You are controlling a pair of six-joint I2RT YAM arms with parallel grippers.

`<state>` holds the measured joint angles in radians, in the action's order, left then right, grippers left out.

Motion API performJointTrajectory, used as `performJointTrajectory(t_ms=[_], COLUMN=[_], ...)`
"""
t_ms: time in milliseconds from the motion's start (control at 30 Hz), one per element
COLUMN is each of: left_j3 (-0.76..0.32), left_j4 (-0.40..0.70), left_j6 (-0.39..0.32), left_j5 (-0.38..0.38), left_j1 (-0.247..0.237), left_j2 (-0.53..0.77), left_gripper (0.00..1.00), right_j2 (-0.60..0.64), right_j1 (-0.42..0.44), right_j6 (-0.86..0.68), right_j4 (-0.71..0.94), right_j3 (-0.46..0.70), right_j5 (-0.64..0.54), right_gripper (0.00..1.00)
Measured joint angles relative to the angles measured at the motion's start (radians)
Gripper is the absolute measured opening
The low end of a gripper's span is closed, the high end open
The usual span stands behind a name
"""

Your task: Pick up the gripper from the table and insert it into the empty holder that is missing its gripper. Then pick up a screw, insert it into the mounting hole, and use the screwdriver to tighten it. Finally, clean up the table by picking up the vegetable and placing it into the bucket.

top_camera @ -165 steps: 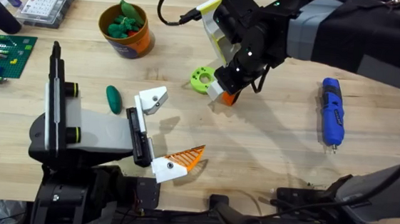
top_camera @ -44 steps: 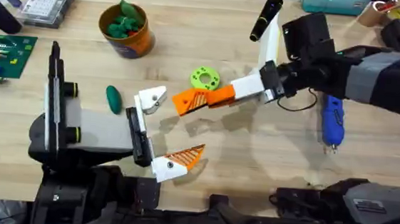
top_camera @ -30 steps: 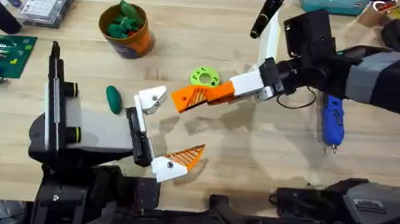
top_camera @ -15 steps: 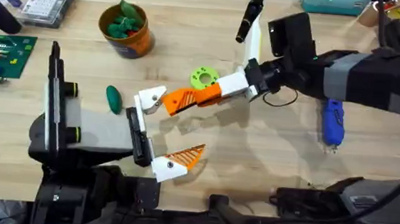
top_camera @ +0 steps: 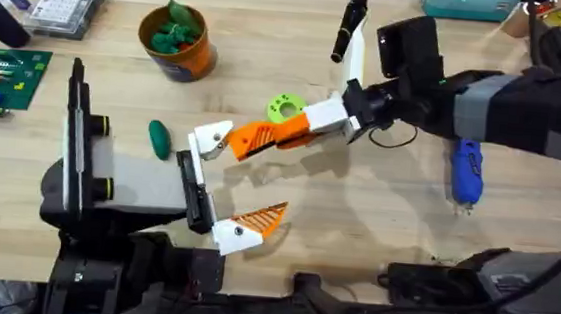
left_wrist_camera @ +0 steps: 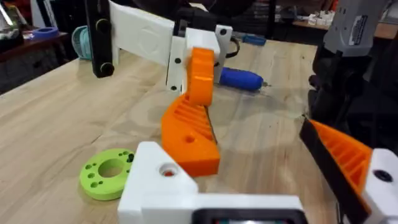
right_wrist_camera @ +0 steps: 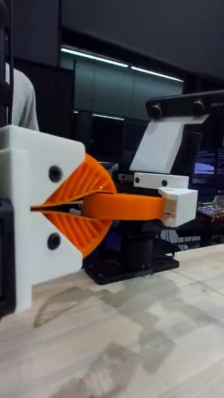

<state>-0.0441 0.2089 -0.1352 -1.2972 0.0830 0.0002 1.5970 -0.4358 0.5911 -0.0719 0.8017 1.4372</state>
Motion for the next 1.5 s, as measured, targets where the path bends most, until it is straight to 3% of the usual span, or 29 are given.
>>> performJointTrajectory(t_ms=[933, 1300, 1500], left_j3=[0.000, 0.000, 0.000], left_j4=[-0.006, -0.008, -0.008], left_j6=[0.008, 0.012, 0.035], left_j5=[0.045, 0.058, 0.066], left_j1=[0.008, 0.008, 0.008], left_j2=[0.000, 0.000, 0.000], left_gripper=[0.990, 0.990, 0.990], right_j2=[0.048, 0.048, 0.047], right_j1=[-0.066, -0.082, -0.145], right_j6=[0.237, 0.350, 0.390], right_j4=[-0.253, -0.327, -0.349], right_j3=[-0.001, -0.001, -0.001], right_j5=[-0.060, -0.141, -0.226], right_gripper=[0.007, 0.007, 0.007])
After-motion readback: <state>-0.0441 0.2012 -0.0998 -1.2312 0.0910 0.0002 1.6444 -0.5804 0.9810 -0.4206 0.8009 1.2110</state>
